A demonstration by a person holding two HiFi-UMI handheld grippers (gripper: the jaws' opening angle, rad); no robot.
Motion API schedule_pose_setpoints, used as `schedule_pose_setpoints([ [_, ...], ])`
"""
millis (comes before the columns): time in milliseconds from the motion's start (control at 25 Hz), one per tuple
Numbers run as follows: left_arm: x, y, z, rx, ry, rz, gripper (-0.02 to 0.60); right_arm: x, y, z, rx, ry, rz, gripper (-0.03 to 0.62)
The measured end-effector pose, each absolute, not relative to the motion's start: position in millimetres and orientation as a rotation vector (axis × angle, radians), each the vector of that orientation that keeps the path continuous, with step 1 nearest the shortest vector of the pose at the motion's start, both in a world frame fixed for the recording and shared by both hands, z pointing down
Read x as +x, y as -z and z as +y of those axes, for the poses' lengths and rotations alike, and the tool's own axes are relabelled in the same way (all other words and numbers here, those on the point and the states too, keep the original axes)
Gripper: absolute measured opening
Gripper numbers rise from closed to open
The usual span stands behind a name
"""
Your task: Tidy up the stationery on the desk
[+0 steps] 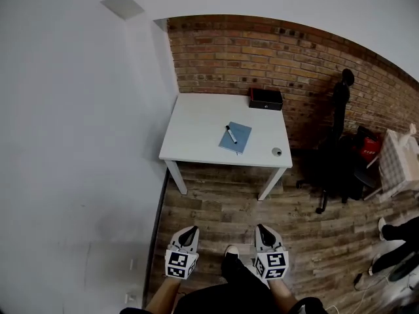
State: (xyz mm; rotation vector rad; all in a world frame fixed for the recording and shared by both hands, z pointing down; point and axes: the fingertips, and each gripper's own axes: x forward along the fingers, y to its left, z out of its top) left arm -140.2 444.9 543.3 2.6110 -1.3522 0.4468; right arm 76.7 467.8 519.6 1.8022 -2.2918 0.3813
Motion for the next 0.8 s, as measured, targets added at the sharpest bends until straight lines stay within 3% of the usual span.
schedule_pose_setpoints([
  [800,-56,-534,292,2.604,-0.5,-1.318,0.018,152,-516,311,1.82,-0.442,-2.289,0.025],
])
